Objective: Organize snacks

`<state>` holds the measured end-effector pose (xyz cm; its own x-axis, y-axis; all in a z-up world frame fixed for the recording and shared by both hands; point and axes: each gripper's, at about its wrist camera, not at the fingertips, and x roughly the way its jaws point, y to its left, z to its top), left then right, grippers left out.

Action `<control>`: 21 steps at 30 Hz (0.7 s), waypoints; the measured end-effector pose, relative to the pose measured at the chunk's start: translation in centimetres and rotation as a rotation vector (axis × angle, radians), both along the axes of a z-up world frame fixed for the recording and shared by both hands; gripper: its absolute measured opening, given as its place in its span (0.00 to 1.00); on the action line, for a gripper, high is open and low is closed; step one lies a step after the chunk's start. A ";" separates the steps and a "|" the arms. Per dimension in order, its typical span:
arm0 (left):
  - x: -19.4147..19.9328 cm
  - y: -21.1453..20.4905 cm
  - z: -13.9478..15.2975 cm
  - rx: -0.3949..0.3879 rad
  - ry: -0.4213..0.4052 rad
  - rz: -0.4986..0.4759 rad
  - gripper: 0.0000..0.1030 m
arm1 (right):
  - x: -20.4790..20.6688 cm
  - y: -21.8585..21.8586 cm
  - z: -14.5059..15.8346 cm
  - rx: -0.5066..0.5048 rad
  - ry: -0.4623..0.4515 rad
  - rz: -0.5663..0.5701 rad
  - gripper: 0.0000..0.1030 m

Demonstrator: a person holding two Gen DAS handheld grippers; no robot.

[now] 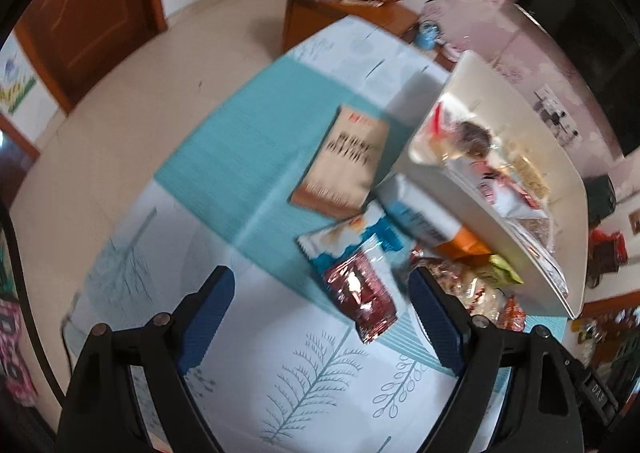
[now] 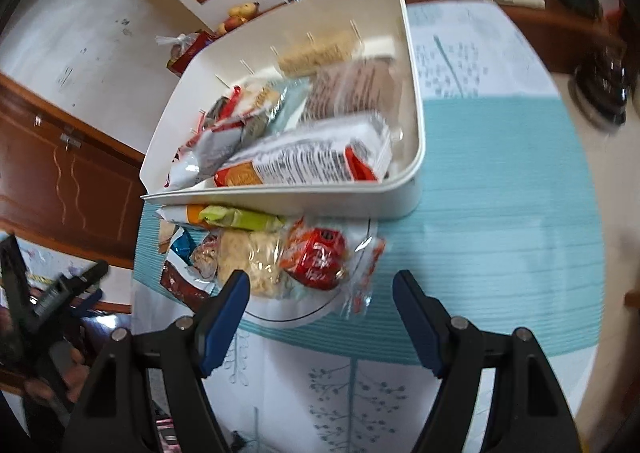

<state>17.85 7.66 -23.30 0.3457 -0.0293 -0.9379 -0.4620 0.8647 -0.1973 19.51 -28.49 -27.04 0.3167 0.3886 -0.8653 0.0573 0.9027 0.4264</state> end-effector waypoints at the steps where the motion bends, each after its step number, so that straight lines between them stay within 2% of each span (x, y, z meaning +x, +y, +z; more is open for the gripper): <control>1: 0.0 0.1 -0.5 -0.012 0.012 0.012 0.85 | 0.1 0.1 -0.4 0.009 0.013 -0.008 0.72; 5: 0.3 0.2 -3.0 -0.070 0.074 0.064 0.85 | 0.5 0.2 -2.0 0.058 0.076 -0.049 0.72; 11: 0.6 0.8 -6.4 -0.204 0.149 0.188 0.85 | 1.1 0.1 -3.9 0.109 0.155 -0.124 0.72; 21: 3.0 -0.9 -8.0 -0.171 0.212 0.235 0.85 | 2.1 0.7 -5.3 0.110 0.204 -0.172 0.72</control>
<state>20.82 6.77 -31.27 0.1602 -0.1353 -0.9778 -0.6901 0.6929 -0.2090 21.62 -27.80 -32.37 0.2095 0.4393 -0.8736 0.3007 0.8212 0.4850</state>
